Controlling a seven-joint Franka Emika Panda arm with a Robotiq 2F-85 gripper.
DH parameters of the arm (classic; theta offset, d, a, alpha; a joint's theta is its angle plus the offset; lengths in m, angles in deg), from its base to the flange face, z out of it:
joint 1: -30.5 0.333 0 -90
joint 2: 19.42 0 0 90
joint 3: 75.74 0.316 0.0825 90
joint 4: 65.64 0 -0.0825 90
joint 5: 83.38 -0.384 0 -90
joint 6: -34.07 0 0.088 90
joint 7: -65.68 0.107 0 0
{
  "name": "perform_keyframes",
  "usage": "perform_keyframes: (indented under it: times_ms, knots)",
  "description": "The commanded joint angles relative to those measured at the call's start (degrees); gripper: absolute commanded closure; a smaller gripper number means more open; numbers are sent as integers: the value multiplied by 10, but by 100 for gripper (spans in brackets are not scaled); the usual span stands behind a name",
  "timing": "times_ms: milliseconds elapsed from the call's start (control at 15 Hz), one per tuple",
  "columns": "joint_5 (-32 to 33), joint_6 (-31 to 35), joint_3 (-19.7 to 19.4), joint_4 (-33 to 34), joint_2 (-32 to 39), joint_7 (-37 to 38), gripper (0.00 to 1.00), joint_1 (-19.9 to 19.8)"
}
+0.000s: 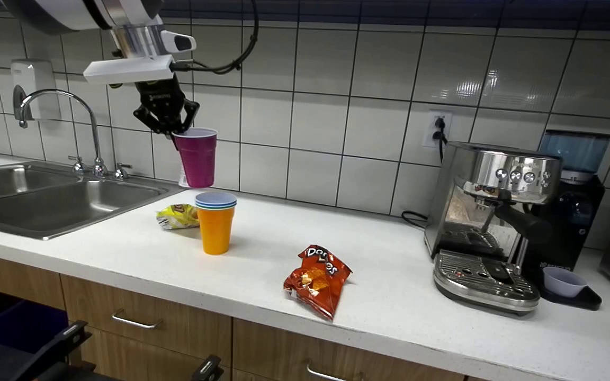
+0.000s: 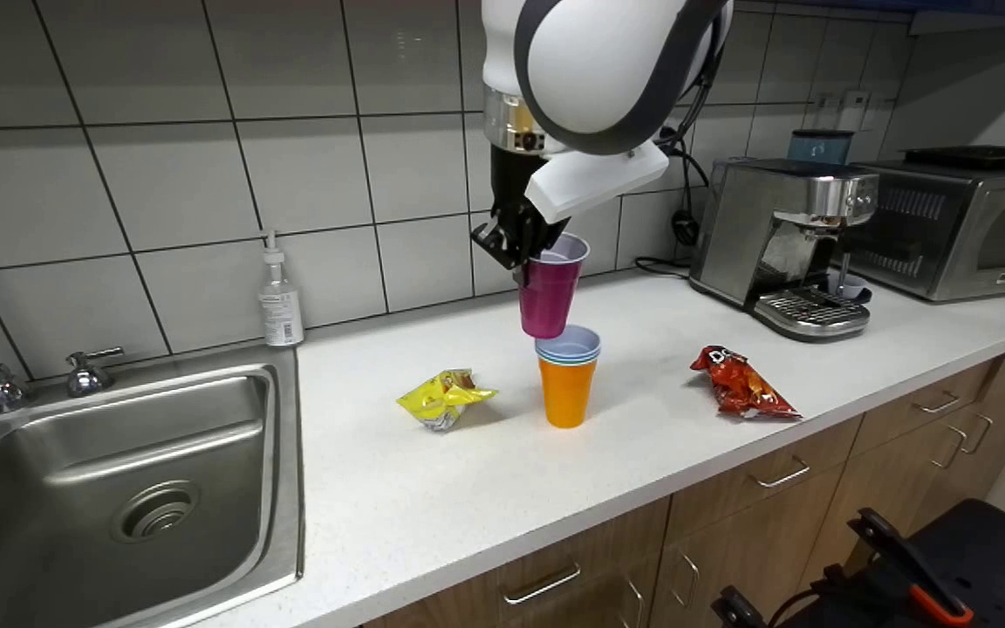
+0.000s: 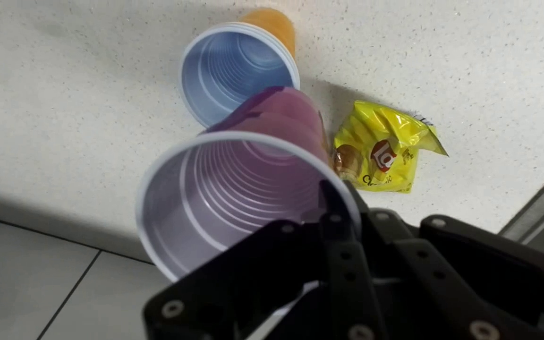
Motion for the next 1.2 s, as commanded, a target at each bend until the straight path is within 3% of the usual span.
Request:
perform_keyframes:
  times_ms: [0,1133]
  knots:
    - [10,-18,10,-12,-25,3,99,-20]
    - [13,-40,6,-8,-18,-7,99,-42]
